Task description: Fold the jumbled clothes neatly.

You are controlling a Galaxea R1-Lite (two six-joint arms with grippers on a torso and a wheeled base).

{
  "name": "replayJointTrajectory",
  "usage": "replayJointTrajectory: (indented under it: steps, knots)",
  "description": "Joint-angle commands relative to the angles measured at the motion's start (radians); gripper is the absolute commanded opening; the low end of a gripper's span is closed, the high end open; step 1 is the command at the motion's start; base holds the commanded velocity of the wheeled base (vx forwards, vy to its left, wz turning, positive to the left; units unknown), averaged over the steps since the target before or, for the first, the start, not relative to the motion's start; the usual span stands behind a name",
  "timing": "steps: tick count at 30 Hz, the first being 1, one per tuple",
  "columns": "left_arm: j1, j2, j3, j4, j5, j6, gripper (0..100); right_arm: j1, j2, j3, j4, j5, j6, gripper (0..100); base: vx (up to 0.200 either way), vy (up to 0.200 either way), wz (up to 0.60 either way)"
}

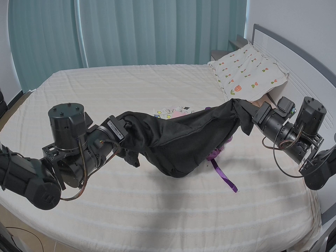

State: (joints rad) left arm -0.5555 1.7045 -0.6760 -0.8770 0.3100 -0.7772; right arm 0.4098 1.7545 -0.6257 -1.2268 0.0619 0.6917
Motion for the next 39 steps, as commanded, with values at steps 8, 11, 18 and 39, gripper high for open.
replayJointTrajectory:
  steps: [8, 11, 18, 39]
  knots:
    - [-0.081, -0.063, 0.096, 0.004, 0.000, -0.005, 0, -0.031, -0.220, 0.027, 0.296, 0.068, -0.006, 0, 0.000, 0.000, 0.00]
    - [-0.083, -0.060, 0.096, 0.004, -0.002, -0.007, 0, -0.031, -0.219, 0.046, 0.300, 0.068, -0.038, 0, 0.000, 0.000, 0.00]
    - [-0.087, -0.062, 0.101, 0.004, 0.000, -0.011, 0, -0.031, -0.208, 0.075, 0.300, 0.067, -0.044, 0, -0.086, 0.000, 0.00]
    - [-0.087, -0.103, 0.223, 0.000, 0.003, -0.050, 0, -0.023, -0.151, 0.069, 0.293, 0.056, -0.035, 0, -0.057, 0.000, 0.00]
